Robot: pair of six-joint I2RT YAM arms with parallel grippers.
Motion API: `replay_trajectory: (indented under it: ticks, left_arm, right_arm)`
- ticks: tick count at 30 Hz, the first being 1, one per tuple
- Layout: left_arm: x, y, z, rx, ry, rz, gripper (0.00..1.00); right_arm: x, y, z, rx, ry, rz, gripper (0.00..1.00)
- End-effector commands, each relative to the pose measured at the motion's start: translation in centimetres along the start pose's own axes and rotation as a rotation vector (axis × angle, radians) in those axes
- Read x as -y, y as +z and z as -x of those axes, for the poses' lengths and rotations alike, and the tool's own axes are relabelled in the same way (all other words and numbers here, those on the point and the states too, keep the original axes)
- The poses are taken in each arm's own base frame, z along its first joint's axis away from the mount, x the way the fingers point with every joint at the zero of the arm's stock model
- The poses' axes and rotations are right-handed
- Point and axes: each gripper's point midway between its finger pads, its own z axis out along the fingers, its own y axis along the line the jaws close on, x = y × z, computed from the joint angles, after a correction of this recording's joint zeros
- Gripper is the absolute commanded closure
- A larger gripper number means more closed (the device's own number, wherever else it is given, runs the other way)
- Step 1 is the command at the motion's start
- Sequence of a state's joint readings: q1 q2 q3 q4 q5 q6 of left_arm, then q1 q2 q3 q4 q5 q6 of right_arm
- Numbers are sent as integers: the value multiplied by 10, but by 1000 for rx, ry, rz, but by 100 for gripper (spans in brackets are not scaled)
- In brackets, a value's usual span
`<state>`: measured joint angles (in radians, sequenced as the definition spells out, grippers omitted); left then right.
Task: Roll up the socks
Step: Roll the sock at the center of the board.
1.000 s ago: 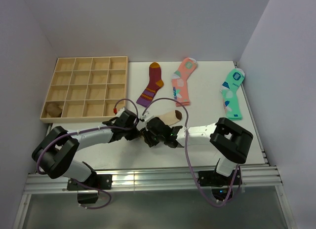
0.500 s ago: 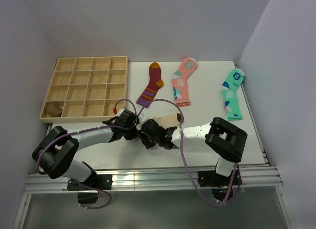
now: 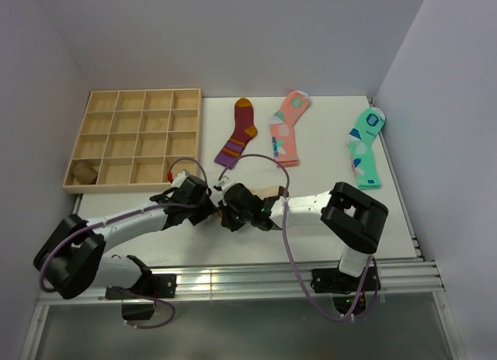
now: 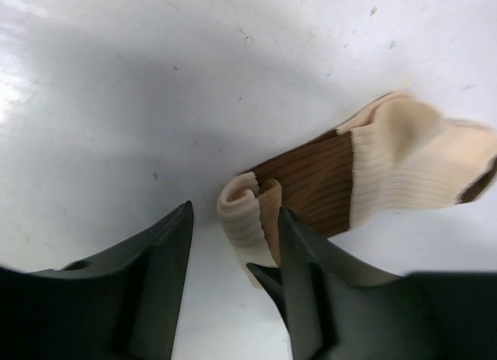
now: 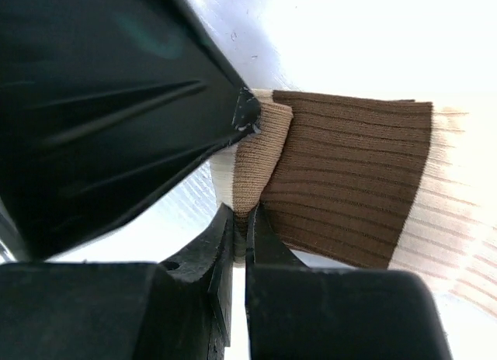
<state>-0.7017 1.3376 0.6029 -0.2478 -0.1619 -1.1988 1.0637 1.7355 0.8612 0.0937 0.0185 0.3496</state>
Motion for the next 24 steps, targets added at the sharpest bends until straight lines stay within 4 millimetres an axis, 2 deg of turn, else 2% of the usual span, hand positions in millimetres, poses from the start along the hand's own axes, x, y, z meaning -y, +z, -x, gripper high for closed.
replay_trajectory:
  ticks: [1, 3, 4, 6, 9, 12, 13, 14, 18, 24]
  left_arm:
    - [-1, -16, 14, 79, -62, -24, 45]
    - [1, -19, 16, 91, -82, -55, 37]
    - [5, -23, 16, 97, -100, -90, 31]
    - [7, -24, 15, 94, -116, -117, 27]
    - [10, -24, 9, 81, -131, -158, 27]
    - [10, -21, 3, 68, -124, -155, 28]
    - [9, -18, 1, 60, -118, -144, 29]
    - [11, -17, 0, 54, -116, -151, 30]
    - [13, -10, -8, 32, -108, -151, 32]
    - [9, 5, -16, 5, -81, -105, 41]
  right_arm:
    - [-1, -7, -40, -156, 124, 118, 100]
    - [5, -8, -36, -144, 214, 167, 100]
    - [-1, -11, -36, -157, 241, 227, 100]
    - [2, -12, -31, -152, 308, 275, 100]
    - [-6, -15, -28, -160, 376, 366, 100]
    - [-7, -17, -27, -177, 457, 454, 100]
    - [-2, -15, -28, -182, 491, 462, 100]
    - [-6, -18, -24, -180, 513, 506, 100]
    - [0, -16, -30, -193, 581, 533, 100]
    - [10, -12, -36, -205, 639, 526, 100]
